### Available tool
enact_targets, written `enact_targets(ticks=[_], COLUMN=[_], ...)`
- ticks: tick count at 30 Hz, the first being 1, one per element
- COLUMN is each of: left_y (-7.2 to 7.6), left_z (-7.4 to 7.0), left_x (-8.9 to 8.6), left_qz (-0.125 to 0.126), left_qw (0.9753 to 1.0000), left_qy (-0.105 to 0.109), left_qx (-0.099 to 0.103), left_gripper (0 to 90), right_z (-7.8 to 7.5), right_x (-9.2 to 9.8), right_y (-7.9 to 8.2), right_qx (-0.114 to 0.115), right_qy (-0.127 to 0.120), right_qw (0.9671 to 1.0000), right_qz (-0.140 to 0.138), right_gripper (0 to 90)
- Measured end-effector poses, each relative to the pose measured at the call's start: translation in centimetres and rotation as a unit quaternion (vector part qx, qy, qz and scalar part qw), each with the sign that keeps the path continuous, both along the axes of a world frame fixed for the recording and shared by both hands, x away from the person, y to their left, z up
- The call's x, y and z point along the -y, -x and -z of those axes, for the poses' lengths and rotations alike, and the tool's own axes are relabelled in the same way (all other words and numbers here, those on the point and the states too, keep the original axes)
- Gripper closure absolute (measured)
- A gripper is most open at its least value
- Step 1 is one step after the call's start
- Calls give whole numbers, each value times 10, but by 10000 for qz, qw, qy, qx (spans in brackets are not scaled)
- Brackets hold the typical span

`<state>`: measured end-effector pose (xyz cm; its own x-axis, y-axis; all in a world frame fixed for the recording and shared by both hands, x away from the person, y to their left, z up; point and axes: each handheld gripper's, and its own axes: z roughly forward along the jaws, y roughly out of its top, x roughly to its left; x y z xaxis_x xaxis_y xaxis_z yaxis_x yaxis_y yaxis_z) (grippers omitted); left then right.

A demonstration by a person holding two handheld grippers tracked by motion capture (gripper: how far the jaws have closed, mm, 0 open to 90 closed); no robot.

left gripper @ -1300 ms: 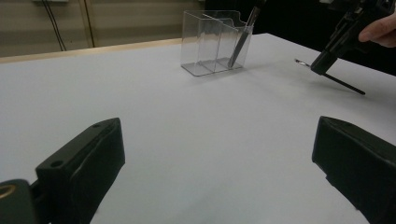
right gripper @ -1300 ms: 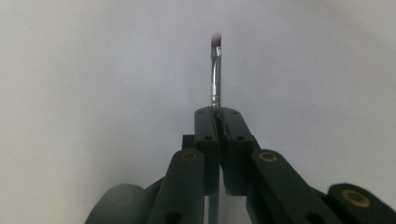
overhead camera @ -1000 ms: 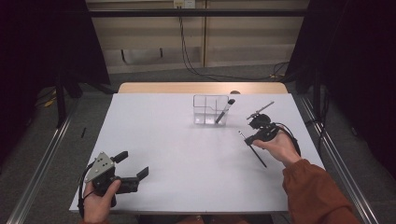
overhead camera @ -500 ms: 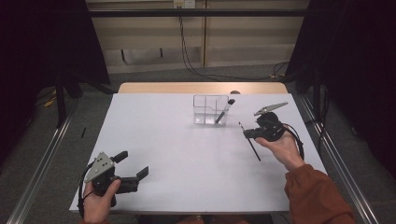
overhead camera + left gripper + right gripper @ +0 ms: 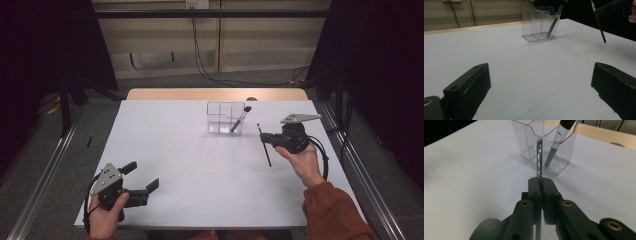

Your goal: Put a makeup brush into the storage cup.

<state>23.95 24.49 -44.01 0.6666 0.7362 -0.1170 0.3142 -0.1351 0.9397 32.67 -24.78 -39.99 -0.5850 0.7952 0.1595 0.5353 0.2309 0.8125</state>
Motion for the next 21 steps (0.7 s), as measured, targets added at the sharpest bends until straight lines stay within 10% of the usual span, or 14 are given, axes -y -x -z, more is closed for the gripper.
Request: enact_targets(ticks=[21], left_y=[0], left_z=[0], left_x=[0], left_qz=[34], left_qw=[10000], left_qy=[-16], left_qx=[13], left_gripper=[26], right_z=[-2], right_x=[-7], right_y=[3], right_qx=[929], right_qy=[-778], right_qw=[9925], right_qz=[167], right_gripper=[866])
